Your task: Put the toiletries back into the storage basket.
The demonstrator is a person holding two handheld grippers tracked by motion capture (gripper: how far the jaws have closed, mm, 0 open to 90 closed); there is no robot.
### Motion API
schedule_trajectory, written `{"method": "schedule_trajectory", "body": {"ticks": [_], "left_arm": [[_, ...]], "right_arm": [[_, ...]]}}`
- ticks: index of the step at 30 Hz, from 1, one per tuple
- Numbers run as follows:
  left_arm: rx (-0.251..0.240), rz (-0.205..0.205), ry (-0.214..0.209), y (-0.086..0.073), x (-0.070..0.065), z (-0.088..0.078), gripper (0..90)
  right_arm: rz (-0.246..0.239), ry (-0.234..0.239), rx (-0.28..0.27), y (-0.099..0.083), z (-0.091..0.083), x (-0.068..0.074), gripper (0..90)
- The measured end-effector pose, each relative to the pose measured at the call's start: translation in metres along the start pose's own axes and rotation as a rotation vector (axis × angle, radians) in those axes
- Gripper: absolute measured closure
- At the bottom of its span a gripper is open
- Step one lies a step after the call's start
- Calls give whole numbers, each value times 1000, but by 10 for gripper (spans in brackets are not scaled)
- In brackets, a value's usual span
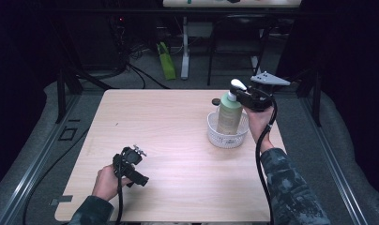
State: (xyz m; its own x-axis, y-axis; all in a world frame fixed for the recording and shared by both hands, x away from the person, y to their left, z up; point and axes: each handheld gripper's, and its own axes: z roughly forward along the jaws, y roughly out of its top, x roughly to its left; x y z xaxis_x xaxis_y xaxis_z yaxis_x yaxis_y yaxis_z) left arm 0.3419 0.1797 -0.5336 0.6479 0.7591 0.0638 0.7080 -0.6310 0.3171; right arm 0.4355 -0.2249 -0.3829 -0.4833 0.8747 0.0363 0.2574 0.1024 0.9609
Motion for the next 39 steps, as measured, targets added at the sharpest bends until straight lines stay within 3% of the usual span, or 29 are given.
{"method": "schedule_trajectory", "body": {"ticks": [39], "left_arm": [[-1, 1, 3, 0, 0, -1, 43]], "right_arm": [[15, -9, 36, -21, 6, -3, 678]]}}
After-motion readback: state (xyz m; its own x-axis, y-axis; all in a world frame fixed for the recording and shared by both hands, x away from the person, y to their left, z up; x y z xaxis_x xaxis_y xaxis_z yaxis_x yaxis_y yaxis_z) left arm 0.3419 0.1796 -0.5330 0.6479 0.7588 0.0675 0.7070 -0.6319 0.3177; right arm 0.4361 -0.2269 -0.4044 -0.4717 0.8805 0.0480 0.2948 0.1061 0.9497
